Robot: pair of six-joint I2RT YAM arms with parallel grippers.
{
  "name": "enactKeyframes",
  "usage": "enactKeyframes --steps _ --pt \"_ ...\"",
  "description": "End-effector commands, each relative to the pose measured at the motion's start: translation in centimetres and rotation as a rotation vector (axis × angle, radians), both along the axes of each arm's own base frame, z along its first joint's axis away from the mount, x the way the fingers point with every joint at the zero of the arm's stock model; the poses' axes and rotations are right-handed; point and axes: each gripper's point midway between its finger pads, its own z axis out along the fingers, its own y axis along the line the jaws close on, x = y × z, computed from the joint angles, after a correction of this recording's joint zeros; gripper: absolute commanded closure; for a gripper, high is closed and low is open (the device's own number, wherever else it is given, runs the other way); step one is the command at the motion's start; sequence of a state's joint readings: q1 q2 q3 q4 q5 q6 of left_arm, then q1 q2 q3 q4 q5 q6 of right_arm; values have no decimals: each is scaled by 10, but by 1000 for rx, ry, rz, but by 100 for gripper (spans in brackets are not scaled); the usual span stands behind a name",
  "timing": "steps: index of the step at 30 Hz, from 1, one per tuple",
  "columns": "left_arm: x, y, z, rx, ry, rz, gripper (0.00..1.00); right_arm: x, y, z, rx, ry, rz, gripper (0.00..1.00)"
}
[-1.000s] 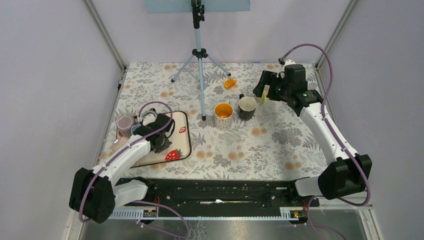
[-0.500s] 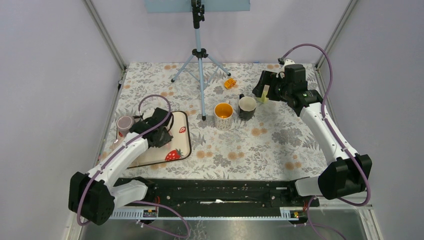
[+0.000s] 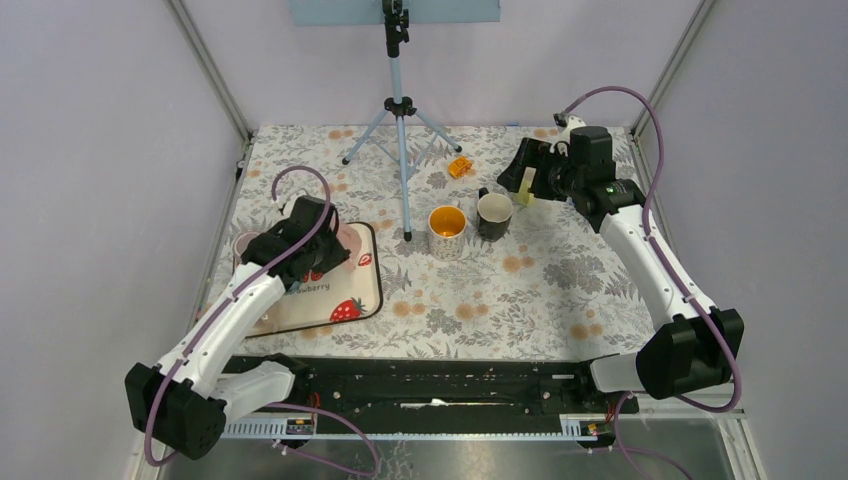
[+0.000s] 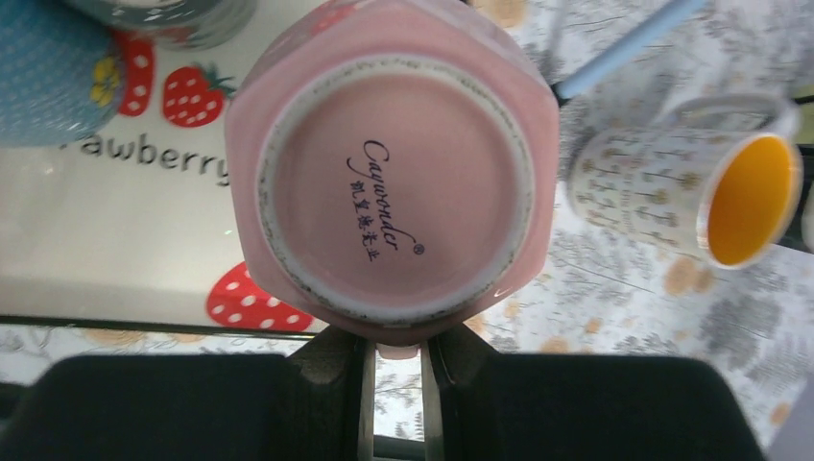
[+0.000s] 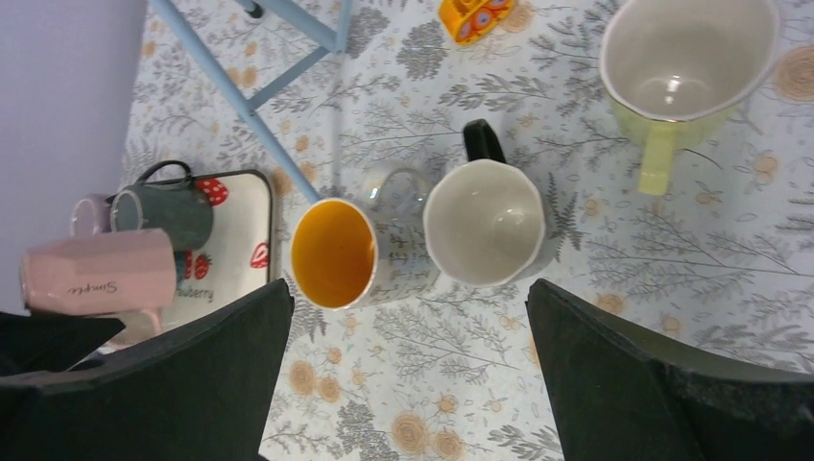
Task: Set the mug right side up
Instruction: Turn over the cup on the tray.
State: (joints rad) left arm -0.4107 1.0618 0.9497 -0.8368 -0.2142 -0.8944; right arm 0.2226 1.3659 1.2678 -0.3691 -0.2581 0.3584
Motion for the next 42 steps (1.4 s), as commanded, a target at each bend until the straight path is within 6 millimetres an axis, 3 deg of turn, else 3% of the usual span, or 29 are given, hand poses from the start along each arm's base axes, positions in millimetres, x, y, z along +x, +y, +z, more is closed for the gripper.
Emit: enactKeyframes --steps 1,6,14,25,35,42 --pt "37 -29 82 -150 -287 -76 100 -3 21 28 110 -61 76 0" --pt "49 -54 125 -259 -424 -175 100 -12 42 40 234 -77 171 0" --pt "58 -85 178 -408 -596 -300 100 -36 80 64 384 -146 363 0" --pt "56 -120 234 -642 -765 -440 100 -81 139 83 614 -131 636 0" --pt "48 -139 255 -796 -825 -543 100 -95 167 99 825 -71 769 1" --pt "46 -146 257 -846 -830 -571 100 -103 181 112 952 -41 824 8"
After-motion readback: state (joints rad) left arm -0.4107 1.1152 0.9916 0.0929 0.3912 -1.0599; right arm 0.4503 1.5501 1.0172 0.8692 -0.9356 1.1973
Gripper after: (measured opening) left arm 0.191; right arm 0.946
